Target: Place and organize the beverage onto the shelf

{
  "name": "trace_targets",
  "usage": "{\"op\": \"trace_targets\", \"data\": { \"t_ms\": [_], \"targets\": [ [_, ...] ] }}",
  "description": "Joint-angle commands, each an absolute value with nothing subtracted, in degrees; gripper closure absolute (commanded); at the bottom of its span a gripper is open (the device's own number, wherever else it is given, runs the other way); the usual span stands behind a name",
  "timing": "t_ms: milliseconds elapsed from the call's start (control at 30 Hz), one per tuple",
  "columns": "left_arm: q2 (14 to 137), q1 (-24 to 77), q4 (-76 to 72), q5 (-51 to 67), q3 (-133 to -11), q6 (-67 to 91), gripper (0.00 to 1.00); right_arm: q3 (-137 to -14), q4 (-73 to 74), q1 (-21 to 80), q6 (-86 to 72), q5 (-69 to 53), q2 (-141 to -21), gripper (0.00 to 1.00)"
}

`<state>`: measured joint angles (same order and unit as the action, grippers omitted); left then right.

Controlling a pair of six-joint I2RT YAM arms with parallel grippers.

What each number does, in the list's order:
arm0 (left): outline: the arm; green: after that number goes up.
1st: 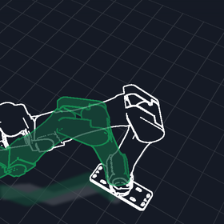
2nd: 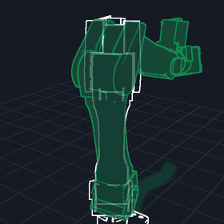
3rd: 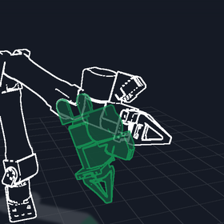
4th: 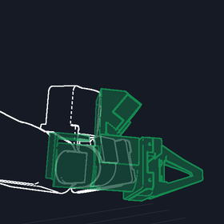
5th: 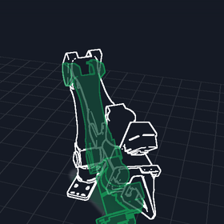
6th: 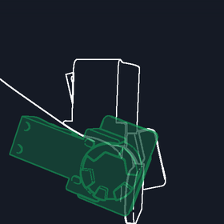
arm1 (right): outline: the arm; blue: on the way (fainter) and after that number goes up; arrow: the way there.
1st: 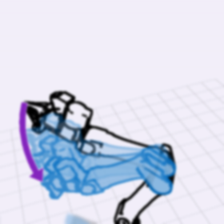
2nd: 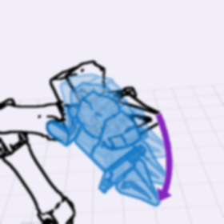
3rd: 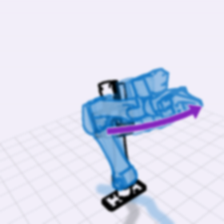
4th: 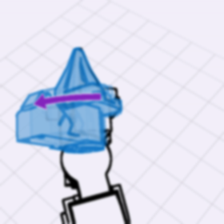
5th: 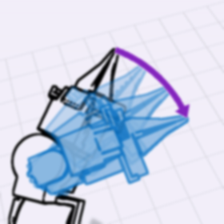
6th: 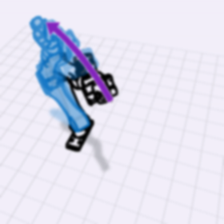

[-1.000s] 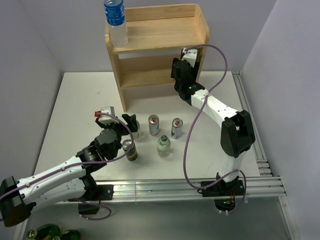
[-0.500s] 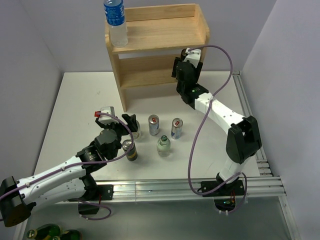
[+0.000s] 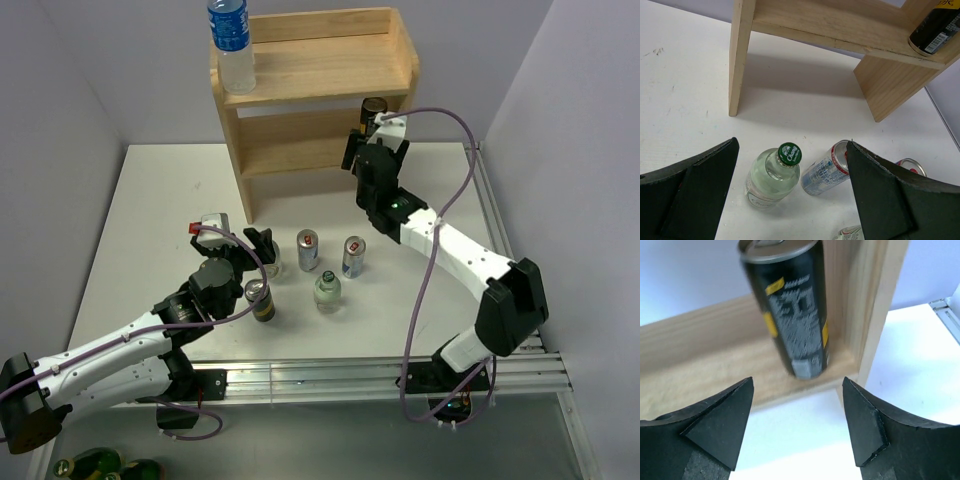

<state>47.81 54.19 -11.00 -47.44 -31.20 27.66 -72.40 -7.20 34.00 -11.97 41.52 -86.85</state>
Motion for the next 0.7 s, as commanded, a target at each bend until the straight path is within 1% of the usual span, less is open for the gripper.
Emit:
{"op": "trace_targets", "data": {
  "t_ms": [0, 167, 433, 567, 667],
  "targets": [
    [46.85, 54.05, -12.57, -47.81, -31.20, 26.98, 0.04, -69.88, -7.65, 36.99, -13.18, 44.91, -81.92, 0.21],
    [46.93, 54.05, -12.04, -47.64, -31.38, 27.16, 0.04, -62.68, -4.14, 41.91, -16.87, 45.79, -73.23, 0.21],
    [47.02, 54.05, -12.04, -46.93, -31.38, 27.42, 0.04, -45.54, 5.69, 49.04, -30.21, 44.39, -58.91, 0.21],
    [46.76, 54.05, -11.95, -46.85, -31.46, 27.60, 0.04, -39.30, 10.45, 53.86, -37.25, 45.96, -55.46, 0.21],
    [46.50, 54.05, -12.04, -46.76, -31.38, 27.69, 0.04, -34.55, 11.25, 56.59, -42.88, 46.76, -54.14, 0.21]
  ]
}}
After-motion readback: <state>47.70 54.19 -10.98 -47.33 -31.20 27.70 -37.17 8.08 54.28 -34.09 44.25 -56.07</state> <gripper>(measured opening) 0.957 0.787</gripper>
